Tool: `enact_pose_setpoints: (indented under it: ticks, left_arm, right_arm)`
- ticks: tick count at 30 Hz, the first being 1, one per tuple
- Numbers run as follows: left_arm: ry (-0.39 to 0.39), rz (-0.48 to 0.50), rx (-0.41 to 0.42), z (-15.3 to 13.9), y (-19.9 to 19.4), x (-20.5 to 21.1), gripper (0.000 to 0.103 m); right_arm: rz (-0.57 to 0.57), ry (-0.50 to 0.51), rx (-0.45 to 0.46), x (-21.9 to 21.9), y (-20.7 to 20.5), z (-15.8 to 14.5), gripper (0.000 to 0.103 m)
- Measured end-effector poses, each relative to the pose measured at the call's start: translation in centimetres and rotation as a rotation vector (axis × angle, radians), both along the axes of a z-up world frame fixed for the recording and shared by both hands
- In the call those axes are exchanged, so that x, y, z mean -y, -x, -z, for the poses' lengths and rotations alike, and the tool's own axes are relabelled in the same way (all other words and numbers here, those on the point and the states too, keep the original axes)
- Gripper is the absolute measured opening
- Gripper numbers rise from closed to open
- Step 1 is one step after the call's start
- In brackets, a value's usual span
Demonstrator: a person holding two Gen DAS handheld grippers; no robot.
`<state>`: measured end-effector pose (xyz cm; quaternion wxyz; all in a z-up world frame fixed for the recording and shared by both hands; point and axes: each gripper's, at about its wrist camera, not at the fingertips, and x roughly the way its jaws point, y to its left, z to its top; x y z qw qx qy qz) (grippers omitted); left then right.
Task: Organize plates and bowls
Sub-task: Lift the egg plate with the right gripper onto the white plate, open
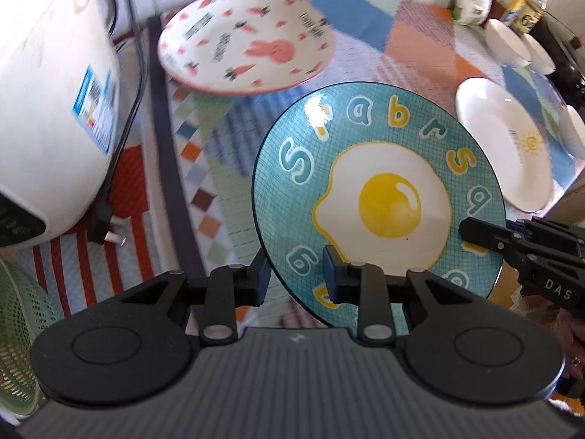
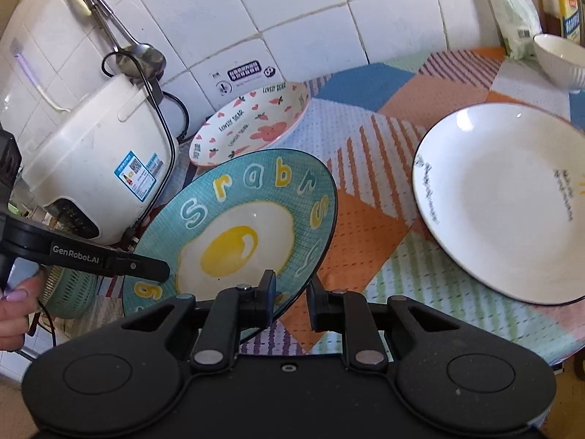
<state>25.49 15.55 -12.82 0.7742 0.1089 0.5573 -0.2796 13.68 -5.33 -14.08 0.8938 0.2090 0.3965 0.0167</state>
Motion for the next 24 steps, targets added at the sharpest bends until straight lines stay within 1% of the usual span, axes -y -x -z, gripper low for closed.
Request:
enact_pose_setpoints:
  ticks: [3,7,9,13,16,22,24]
  left_arm:
    - [-0.004,0.023,0.029,-1.0,0.9,2.0,0.028]
    - [0.005,0.029,0.012,-1.5,1.2,5.1,0.027]
    - [0.001,0.053,0.020,-1.6,1.7,7.1,0.028]
    - [0.000,0.098,0.027,-1.5,2.4,11.0,0.028]
    - [0.007,0.110,0.028,-1.4,2.9,13.5,0.028]
    - [-0.001,0.107,0.008,-0.6,3.6,16.9,0.028]
    - [-0.005,0.097,-0.016,-0.3,3.6,17.7,0.028]
  right_arm:
    - [0.011,-0.002,0.012,1.6,0.8,-1.0,0.023]
    - [0.009,0.004,0.019,4.2,1.9,-1.5,0.023]
    - [0.028,-0.004,0.018,5.7,2.5,-1.5,0.023]
    - [0.062,0.005,0.019,8.7,3.9,-1.5,0.023]
    - [0.088,-0.001,0.019,11.0,4.8,-1.3,0.023]
    - [0.090,0.006,-0.003,14.9,5.2,-0.7,0.023]
    - [0.083,0.003,-0.010,15.9,5.2,-0.4,0.023]
